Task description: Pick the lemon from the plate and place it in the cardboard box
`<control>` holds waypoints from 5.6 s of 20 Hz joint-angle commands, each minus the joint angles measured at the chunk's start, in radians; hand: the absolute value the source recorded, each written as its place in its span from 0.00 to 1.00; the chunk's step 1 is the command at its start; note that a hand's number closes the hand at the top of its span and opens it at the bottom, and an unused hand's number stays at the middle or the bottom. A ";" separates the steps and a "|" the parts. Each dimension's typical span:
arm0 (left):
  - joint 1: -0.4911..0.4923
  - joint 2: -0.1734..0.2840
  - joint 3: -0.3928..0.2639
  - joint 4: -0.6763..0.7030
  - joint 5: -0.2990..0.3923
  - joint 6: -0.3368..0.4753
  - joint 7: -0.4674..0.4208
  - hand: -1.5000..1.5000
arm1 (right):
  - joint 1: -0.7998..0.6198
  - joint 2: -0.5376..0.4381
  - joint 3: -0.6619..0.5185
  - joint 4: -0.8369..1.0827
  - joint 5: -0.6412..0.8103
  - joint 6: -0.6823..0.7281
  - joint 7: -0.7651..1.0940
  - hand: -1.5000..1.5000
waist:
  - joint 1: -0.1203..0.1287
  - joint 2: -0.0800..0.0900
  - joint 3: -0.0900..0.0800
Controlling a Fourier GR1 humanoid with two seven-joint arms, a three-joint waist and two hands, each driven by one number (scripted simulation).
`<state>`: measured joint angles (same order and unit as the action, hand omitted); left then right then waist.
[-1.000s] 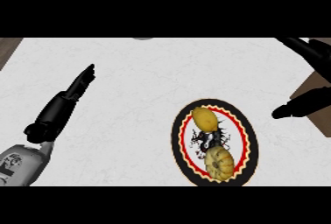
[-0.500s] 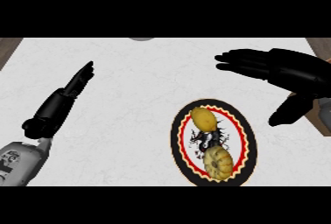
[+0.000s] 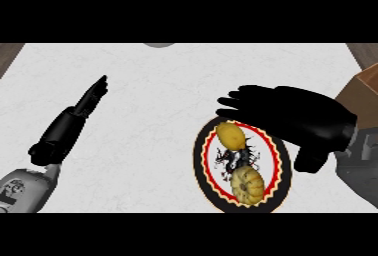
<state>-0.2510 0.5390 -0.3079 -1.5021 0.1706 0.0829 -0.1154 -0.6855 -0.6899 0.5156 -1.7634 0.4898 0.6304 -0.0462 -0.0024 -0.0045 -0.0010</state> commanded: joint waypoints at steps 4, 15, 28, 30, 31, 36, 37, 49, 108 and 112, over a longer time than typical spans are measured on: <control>0.009 -0.025 0.061 0.035 -0.026 -0.060 -0.042 0.50 | 0.051 0.139 0.030 -0.062 0.076 0.122 0.185 0.00 | 0.003 0.004 0.001; -0.004 -0.067 0.142 0.055 -0.061 -0.141 -0.024 0.50 | 0.095 0.244 0.021 -0.042 0.285 0.132 0.199 0.00 | 0.002 0.004 0.001; -0.003 -0.141 0.189 -0.039 -0.144 -0.182 0.091 0.50 | 0.170 0.336 0.051 0.119 0.555 0.017 0.065 0.00 | 0.005 0.004 0.001; 0.055 -0.148 0.204 -0.054 -0.145 -0.198 0.045 0.50 | 0.151 0.364 0.024 0.161 0.578 0.009 0.049 0.00 | 0.007 0.004 0.001; 0.024 -0.154 0.211 -0.045 -0.163 -0.182 0.071 0.50 | 0.168 0.321 -0.006 0.180 0.572 -0.029 -0.014 0.00 | 0.005 0.005 0.001; 0.070 -0.173 0.230 -0.045 -0.179 -0.231 0.032 0.50 | 0.167 0.402 0.008 0.225 0.626 -0.008 -0.040 0.00 | 0.006 0.005 0.001; 0.063 -0.176 0.226 -0.122 -0.179 -0.224 0.118 0.50 | 0.214 0.356 0.001 0.194 0.631 -0.019 -0.071 0.00 | 0.005 0.004 0.001; 0.061 -0.253 0.261 -0.089 -0.237 -0.243 0.056 0.50 | 0.179 0.446 -0.062 0.422 0.784 -0.132 -0.120 0.00 | 0.007 0.005 0.001; 0.020 -0.278 0.339 -0.008 -0.291 -0.318 0.011 0.50 | -0.110 0.198 -0.957 0.625 0.634 -0.461 0.308 1.00 | 0.011 0.010 0.001; 0.026 -0.296 0.316 -0.035 -0.298 -0.312 0.041 0.50 | -0.107 0.121 -0.985 0.763 0.598 -0.277 0.296 1.00 | 0.010 0.010 0.001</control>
<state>-0.2054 0.2541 0.0137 -1.5488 -0.1277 -0.2272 -0.0836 -0.7902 -0.5112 -0.4550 -1.1191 1.1085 0.2513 0.2681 0.0099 0.0046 0.0002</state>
